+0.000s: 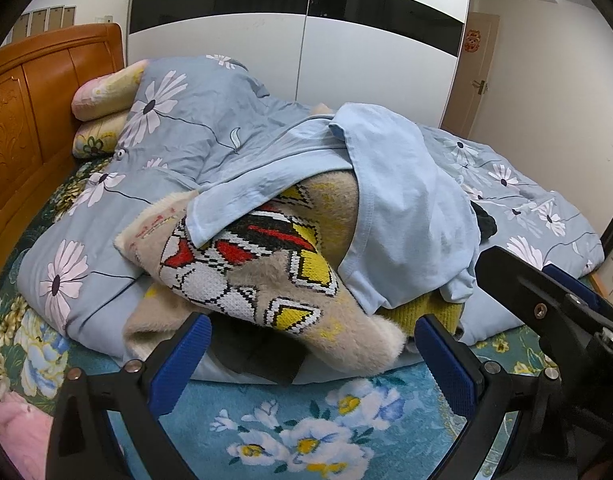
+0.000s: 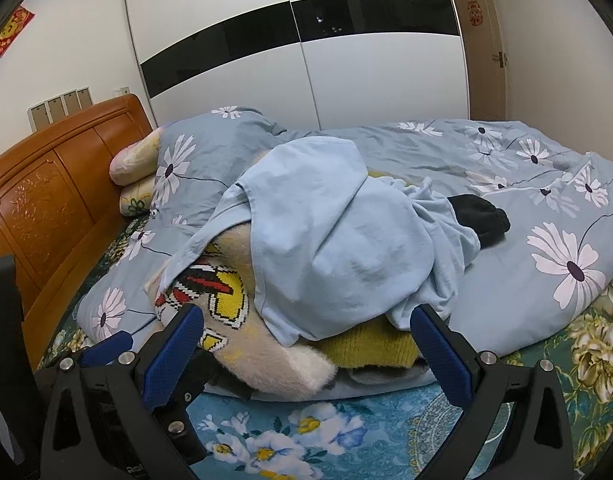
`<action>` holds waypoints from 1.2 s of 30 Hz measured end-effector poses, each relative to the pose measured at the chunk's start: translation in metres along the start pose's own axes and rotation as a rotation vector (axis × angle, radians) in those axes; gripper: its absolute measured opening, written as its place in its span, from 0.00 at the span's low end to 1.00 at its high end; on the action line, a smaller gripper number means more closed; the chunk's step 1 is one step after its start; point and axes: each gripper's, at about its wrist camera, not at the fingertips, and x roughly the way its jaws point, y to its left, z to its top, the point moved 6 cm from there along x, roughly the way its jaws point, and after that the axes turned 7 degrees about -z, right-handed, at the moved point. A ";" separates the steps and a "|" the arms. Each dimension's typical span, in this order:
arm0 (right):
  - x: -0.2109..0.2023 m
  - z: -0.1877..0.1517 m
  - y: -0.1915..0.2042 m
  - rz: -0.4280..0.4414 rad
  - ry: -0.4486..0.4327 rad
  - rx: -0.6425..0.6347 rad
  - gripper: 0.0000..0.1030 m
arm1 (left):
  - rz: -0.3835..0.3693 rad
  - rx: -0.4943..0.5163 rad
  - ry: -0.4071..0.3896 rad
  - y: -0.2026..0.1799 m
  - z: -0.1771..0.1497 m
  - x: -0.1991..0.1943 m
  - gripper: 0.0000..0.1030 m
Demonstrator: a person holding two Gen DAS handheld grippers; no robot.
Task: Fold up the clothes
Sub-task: 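Reach the right gripper toward the light blue shirt on the clothes pile, then grasp the light blue shirt with the right gripper and lift it off the pile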
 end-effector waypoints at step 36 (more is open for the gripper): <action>0.093 0.045 0.031 0.050 0.073 -0.029 0.90 | -0.025 -0.232 0.032 0.068 -0.064 -0.001 1.00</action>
